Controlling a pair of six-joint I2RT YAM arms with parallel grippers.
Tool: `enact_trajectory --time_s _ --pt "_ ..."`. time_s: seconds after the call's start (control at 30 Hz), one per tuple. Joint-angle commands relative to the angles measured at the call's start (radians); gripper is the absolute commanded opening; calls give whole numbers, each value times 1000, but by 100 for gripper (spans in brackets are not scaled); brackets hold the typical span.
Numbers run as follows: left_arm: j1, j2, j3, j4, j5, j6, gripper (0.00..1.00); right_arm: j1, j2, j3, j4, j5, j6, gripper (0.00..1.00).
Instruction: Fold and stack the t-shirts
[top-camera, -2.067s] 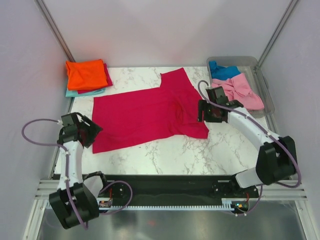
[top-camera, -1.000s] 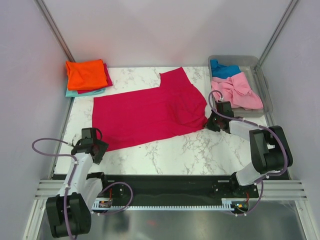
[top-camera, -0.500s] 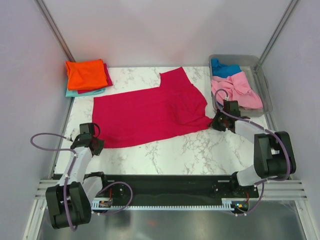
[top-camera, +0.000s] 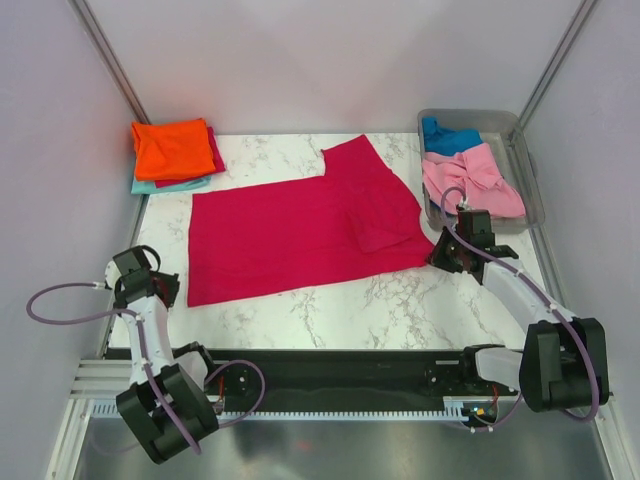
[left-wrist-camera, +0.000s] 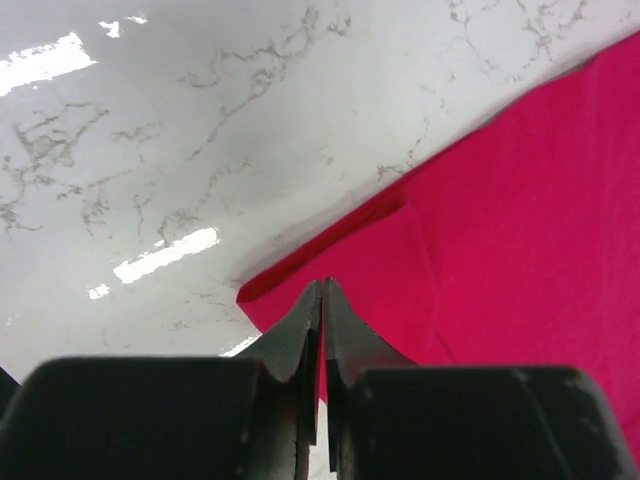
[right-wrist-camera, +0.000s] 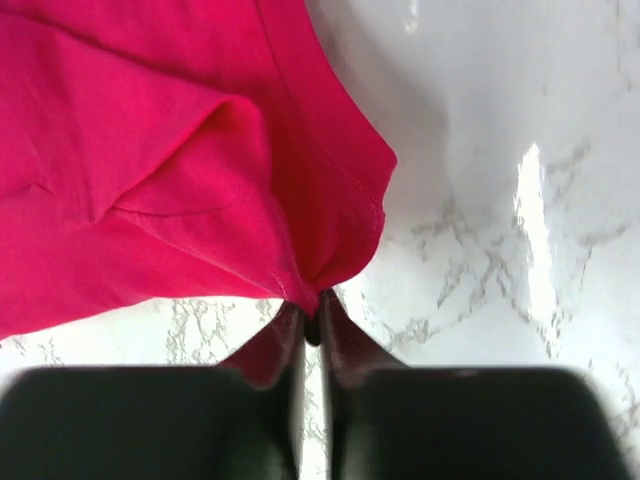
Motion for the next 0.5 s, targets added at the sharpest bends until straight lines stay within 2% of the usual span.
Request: enact_trajectory --time_s 0.0,0.03,0.13,0.27,0.33,0.47 --pt "11 -38 58 -17 109 59 10 -3 -24 -38 -59 39 -5 24" --pt "10 -63 67 -14 133 88 25 -3 -25 -36 -64 44 6 50" --pt "10 -106 110 -14 239 154 56 -3 -50 -1 -84 67 31 64" --pt "7 -107 193 -43 450 232 60 0 -68 91 -122 114 26 68" --pt "-54 -100 234 -75 430 278 60 23 -83 119 -121 116 34 67" --pt "-140 -127 247 -75 341 311 60 277 -39 241 -116 235 51 61"
